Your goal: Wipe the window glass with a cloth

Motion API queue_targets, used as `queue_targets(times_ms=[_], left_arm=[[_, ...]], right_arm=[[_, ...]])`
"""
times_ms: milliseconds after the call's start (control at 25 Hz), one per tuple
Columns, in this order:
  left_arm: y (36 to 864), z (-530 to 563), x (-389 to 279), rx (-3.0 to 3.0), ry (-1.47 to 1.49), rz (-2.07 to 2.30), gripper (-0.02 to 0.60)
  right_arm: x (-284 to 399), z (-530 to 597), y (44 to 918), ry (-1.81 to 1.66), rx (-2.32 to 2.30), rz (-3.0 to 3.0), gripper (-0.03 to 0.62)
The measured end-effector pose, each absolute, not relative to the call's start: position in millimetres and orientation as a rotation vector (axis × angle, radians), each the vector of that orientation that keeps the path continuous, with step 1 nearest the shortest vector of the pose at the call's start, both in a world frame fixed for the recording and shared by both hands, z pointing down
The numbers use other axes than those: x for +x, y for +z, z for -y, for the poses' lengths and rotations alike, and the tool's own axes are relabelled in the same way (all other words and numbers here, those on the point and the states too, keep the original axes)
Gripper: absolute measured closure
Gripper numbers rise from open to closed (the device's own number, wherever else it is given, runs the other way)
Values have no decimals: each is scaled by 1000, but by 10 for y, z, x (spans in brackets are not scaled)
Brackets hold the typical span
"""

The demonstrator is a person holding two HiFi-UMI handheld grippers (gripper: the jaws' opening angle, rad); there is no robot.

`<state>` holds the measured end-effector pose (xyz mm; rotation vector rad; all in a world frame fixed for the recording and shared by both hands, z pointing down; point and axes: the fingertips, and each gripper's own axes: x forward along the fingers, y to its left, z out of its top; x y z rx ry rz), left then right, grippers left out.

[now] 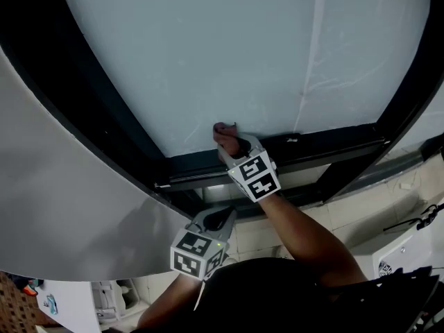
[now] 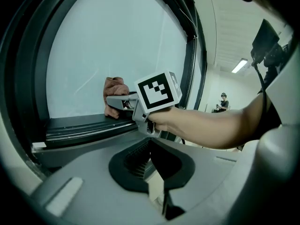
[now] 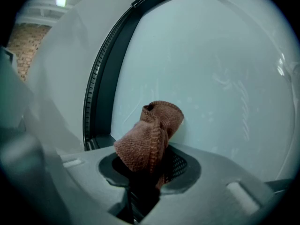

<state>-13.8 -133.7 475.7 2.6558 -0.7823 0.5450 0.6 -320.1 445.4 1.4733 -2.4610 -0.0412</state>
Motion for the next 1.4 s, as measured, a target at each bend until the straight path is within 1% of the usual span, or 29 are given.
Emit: queue_targets(times_ms=[160,400,560,840,1040,1160,1400], left_arm=[[4775,1347,-107,2653,545,781,565],[4794,1344,4,2658,547,758,565],[4801,1351,100,2668,552,740,565],[4757,1321,296,2688,559,713,565],[4713,1320,368,2695,546,720,565],[4688,1339,364,2696,539,734,565],[4698,1350,364,2687,535,746,565]], right_arm=[[-40,3101,4347,35,1386,2547,488],[36,2901,3898,-6,1409,2653,488],[368,2829,3467,-123,1516,2653,487],[1243,2747,2415,-445,1804,2438,488],[1565,2710,1752,-598,1906,2336,488],[1622,2731,1603,-605,1926,2331,487],[1646,2845,1606,-616,1925,2307,488]])
